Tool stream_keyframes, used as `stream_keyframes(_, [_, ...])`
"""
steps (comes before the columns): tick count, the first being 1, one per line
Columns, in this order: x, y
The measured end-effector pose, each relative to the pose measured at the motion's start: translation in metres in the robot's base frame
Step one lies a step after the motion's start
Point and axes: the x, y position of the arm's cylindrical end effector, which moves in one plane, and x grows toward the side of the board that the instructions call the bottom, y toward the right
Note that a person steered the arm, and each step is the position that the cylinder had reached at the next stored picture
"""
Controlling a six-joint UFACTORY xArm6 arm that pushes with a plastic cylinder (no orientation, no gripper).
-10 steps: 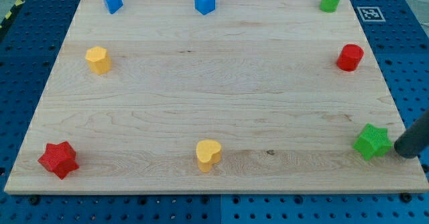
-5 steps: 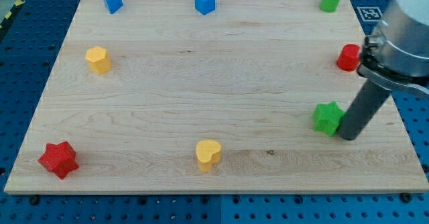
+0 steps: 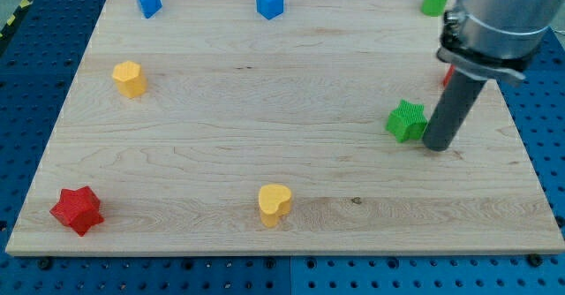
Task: Slide the green star towards the center
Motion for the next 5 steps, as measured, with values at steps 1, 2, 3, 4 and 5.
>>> stream_keyframes(1, [-0.011,0.006])
stream_keyframes(2, [-0.011,0.002])
stream_keyframes(3, [-0.011,-0.028])
stream_keyframes(4, [-0.004,-0.043])
stream_keyframes(5, [-0.004,-0.061])
